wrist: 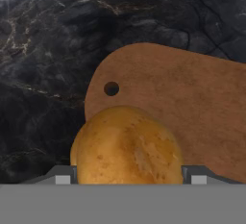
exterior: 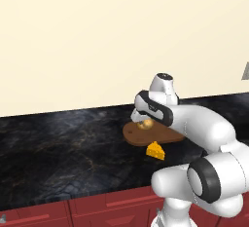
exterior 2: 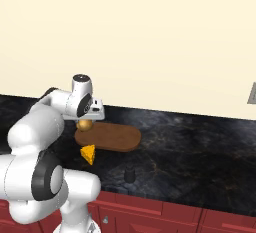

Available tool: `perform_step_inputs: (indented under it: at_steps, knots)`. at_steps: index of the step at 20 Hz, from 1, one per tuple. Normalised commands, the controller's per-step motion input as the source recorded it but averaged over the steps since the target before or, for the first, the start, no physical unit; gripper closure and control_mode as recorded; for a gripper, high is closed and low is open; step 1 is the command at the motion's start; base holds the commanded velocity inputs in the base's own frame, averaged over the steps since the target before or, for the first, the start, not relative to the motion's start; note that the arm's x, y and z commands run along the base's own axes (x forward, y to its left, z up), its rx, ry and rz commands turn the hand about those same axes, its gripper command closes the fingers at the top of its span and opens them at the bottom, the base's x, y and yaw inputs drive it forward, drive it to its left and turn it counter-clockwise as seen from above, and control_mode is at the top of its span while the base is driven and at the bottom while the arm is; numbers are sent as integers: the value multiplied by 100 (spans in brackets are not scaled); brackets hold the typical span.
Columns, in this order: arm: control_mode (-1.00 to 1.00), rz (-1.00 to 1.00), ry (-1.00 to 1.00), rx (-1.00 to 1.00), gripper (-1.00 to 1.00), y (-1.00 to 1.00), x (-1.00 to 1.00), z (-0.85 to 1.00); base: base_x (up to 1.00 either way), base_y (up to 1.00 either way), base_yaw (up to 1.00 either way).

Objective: Retrieve the reheated potato from the microwave, then place the potato, cheese, and condiment on the cutting board.

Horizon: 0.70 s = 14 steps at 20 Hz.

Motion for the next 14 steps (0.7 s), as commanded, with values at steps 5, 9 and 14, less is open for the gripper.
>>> perform_step_inputs:
  at_steps: [5,9,14]
  knots:
    - [-100,0,5,0,100,14,40,-47,0,0,0]
    - [-100,0,3,0,100,10,38,-44,0,0,0]
    - [-100,0,5,0,100,1,29,-39,0,0,0]
